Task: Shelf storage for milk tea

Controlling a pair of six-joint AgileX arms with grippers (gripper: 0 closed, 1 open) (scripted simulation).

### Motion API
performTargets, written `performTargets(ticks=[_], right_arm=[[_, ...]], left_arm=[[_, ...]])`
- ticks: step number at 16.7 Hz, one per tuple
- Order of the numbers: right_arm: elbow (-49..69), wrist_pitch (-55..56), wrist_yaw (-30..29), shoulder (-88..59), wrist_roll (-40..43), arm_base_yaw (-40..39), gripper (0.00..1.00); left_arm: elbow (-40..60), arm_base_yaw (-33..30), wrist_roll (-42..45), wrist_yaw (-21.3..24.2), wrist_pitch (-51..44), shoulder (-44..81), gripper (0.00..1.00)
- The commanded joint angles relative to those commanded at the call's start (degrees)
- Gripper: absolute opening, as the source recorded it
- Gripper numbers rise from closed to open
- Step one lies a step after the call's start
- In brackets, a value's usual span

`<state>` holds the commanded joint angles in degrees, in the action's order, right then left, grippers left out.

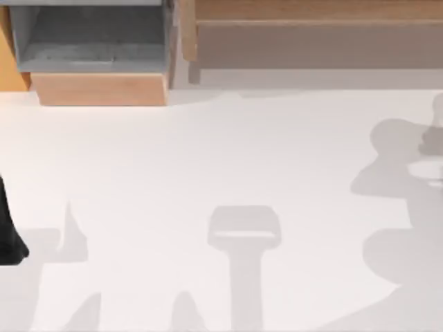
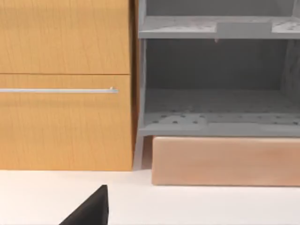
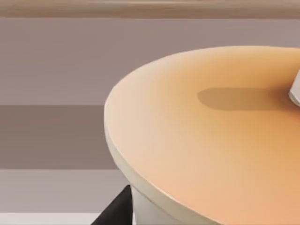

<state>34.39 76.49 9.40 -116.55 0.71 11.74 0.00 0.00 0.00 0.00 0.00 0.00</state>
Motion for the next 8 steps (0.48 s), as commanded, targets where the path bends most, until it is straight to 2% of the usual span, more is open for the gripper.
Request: performTargets(ticks=[8], right_arm=[[0.06, -2.53, 0.03, 2.47, -0.01, 0.00, 0.00]], left_arm=[[0.00, 0.00, 0.00, 0.00, 0.00, 0.00, 1.00]])
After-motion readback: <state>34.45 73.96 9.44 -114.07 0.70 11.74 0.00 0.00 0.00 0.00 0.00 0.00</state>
